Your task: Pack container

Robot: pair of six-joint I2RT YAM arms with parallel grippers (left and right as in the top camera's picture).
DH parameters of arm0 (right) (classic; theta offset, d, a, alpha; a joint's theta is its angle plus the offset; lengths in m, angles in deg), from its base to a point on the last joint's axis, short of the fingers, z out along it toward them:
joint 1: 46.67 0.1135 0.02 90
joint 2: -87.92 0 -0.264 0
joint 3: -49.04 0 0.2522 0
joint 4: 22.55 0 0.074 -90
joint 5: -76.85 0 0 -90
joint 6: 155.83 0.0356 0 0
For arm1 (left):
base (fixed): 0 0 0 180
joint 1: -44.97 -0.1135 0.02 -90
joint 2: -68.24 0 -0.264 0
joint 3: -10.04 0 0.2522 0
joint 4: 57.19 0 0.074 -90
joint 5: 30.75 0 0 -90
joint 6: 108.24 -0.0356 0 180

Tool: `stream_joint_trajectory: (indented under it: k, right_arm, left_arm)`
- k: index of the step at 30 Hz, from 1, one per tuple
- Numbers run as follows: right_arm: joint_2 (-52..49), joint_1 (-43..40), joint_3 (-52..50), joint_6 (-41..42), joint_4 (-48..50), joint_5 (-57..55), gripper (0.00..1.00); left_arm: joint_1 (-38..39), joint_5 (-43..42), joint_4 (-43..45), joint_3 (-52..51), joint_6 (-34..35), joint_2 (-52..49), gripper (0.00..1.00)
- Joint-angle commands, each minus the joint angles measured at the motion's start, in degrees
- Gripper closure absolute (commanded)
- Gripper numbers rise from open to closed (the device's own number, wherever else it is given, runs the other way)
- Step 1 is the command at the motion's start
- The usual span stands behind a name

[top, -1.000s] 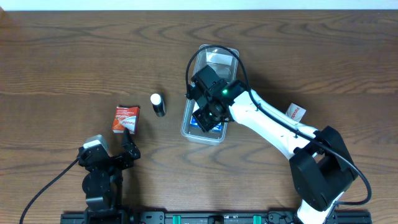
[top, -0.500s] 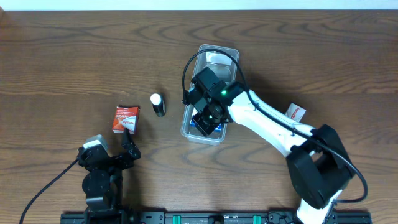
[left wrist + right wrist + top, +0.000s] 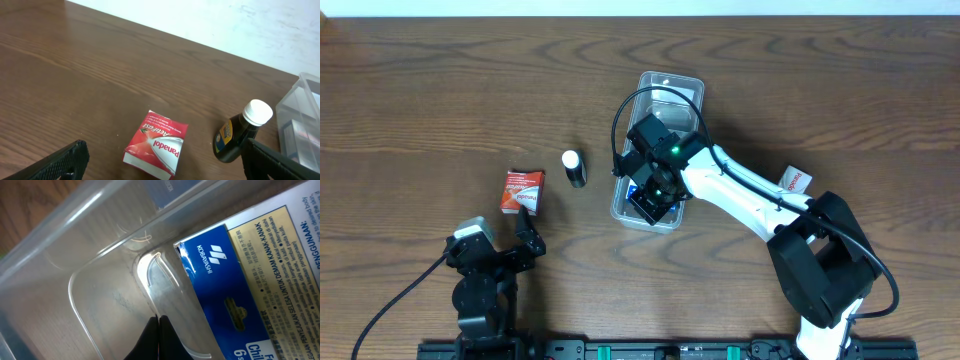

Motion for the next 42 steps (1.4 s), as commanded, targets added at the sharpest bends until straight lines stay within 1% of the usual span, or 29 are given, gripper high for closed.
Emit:
stream_joint_trajectory:
  k: [1, 15, 23, 29, 32, 37, 42]
  right_arm:
    - [-0.4, -0.5, -0.2, -1.0, -0.1, 0.8, 0.99]
    - [-3.0, -0.7, -0.2, -1.6, -0.8, -3.2, 0.99]
    - [-3.1, -0.8, -0.2, -1.7, 4.1, -12.9, 0.99]
    - [-3.2, -0.7, -0.2, -1.6, 6.6, -13.8, 0.99]
    - [-3.2, -0.7, -0.2, -1.6, 8.4, -17.8, 0.99]
    - [-3.2, -0.8, -0.2, -1.7, 13.6, -28.6, 0.99]
    - [-3.1, -1.2, -0.2, -1.7, 16.2, -32.7, 0.99]
  left_arm:
    - [-0.1, -0.6, -0.5, -1.3, -0.1, 0.0, 0.02]
    - [-0.1, -0.6, -0.5, -1.3, -0.1, 0.0, 0.02]
    - [-0.1, -0.6, -0.5, -1.3, -0.1, 0.0, 0.02]
    - [-0.1, -0.6, -0.5, -1.3, -0.1, 0.0, 0.02]
    - [-0.1, -0.6, -0.5, -1.3, -0.1, 0.0, 0.02]
    - [-0.1, -0.6, -0.5, -1.3, -0.1, 0.0, 0.02]
    - [-0.1, -0.6, -0.5, -1.3, -0.1, 0.0, 0.02]
